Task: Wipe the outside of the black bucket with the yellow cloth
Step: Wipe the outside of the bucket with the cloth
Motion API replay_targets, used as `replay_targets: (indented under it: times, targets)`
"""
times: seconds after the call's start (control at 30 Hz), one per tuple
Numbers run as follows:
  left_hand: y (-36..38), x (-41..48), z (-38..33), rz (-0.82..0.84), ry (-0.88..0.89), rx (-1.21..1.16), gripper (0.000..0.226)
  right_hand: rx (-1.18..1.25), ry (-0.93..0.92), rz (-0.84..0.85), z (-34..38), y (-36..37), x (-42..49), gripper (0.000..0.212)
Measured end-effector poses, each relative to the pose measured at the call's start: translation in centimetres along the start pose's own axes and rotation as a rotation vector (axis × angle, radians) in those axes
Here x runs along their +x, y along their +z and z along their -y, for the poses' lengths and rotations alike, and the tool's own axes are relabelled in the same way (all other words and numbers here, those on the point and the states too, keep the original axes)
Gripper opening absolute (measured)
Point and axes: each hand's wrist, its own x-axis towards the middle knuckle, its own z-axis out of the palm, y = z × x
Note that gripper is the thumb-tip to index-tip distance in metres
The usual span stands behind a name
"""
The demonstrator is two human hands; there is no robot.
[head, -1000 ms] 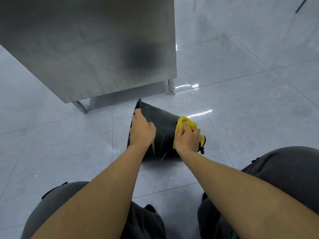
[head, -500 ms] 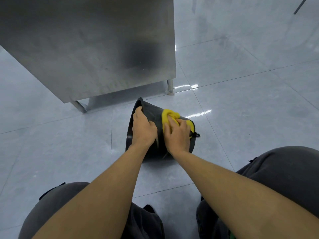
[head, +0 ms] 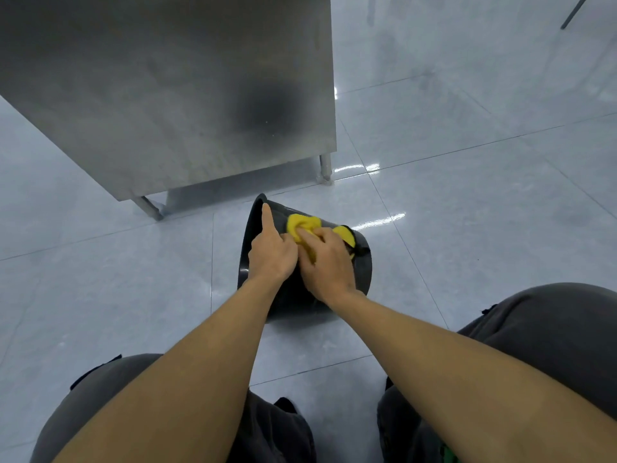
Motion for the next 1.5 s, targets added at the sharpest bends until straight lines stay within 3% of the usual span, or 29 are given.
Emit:
replay_targets:
  times: [0.07,0.13,0.3,0.4,0.53,0.7,0.83,0.93,1.07,1.33,1.43,1.5]
  targets:
    - [-0.4,-0.1,-0.2,-0.005,-0.008,0.003,0.07,-0.004,-0.071,-0.017,0.4,0.3,-0.2,0.036]
    - [-0.5,-0.2,-0.3,0.005,-0.015,0.017,0.07,-0.078,-0.014,-0.045,0.0,0.6,-0.2,0.038]
    - [0.0,0.1,0.3,-0.016,0.0,0.055,0.07,-0.212,0.456,0.021,-2.3,0.2,0.5,0.044]
    - [0.1,0.0,0.3,-0.066,0.023,0.019,0.05,-0.196,0.568,0.051,-3.4,-0.4,0.5,0.045]
    - [0.1,0.2,0.1,-0.078,0.026,0.058,0.028,-0.136,0.4,-0.005,-2.9,-0.4,-0.5,0.042]
    - [-0.2,0.5,0.4,-0.107,-0.034,0.095,0.032,-0.018,0.091,0.036,-2.1,-0.7,-1.1,0.034]
    - [-0.5,0.7,0.8,-0.111,-0.027,0.149,0.035,-0.078,-0.193,0.092,-1.3,-0.2,-1.7,0.028]
    - [-0.5,0.9,1.0,-0.107,0.006,0.184,0.035,-0.084,-0.297,0.09,-1.2,0.4,-2.1,0.027]
    - [-0.3,1.2,0.9,-0.101,0.044,0.167,0.034,0.01,-0.088,-0.047,-0.8,0.6,-1.3,0.028]
    - [-0.1,0.5,0.9,-0.09,0.036,0.229,0.053,-0.048,0.566,-0.026,-2.5,-0.3,1.3,0.042]
    - [-0.3,0.2,1.1,-0.049,-0.014,0.262,0.066,-0.074,0.553,-0.021,-2.3,-0.2,0.8,0.04]
    - [-0.4,0.1,0.9,-0.02,-0.022,0.198,0.071,-0.055,0.419,-0.029,-1.6,0.0,0.5,0.039]
